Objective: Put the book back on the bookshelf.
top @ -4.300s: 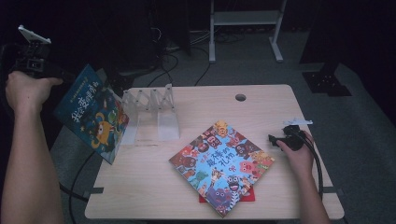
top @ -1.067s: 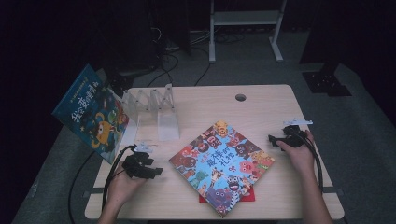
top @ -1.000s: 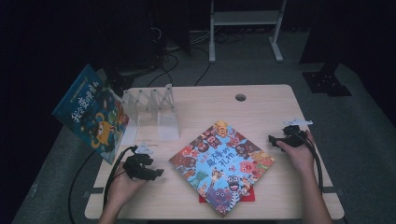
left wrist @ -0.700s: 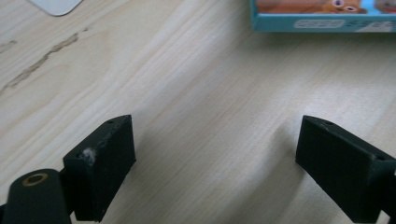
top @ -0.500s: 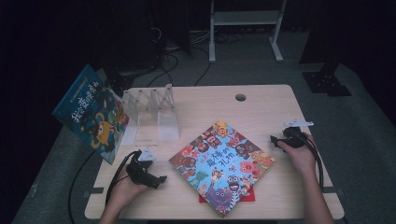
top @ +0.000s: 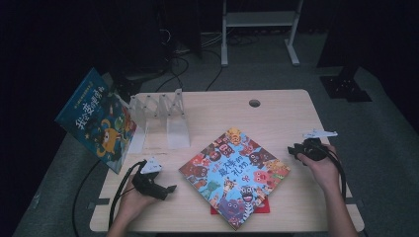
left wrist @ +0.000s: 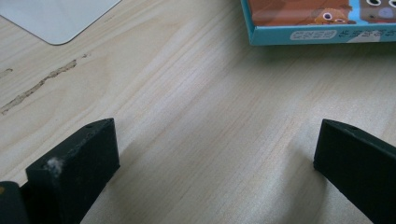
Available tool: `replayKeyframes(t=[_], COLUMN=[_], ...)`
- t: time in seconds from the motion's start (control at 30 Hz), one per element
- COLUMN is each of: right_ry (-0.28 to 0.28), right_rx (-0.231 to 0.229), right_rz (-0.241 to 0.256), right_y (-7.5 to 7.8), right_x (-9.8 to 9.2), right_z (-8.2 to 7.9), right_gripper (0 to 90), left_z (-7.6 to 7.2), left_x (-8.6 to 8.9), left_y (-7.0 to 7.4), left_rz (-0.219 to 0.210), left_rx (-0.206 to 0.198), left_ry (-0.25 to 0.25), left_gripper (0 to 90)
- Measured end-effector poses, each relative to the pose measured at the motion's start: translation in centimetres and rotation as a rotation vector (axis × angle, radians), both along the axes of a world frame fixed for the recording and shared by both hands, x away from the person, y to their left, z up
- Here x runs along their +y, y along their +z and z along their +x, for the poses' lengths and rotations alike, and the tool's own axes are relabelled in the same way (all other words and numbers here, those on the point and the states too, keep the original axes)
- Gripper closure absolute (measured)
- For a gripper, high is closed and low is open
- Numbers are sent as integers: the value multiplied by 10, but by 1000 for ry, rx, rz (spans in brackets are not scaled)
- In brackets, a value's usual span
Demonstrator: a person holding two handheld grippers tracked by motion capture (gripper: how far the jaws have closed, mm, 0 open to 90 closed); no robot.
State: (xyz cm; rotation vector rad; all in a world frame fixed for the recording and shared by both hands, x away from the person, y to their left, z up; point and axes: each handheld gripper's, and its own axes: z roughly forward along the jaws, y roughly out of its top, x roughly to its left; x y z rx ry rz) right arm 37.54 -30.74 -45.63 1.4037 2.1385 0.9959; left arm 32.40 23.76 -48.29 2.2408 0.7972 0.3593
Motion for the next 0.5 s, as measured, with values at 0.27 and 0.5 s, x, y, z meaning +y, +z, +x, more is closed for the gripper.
replayKeyframes(t=[0.27,0.5], right_ry=[48,77], right_rx=[19,48], right_rz=[31,68], right_y=[9,10], right_x=[-7,-15], right_z=[-27,-48], right_gripper=[785,873], left_z=[0,0], left_x=[0,0], left_y=[0,0], left_rz=[-1,1], left_rx=[0,-1], left_ry=[0,1], left_gripper=[0,0])
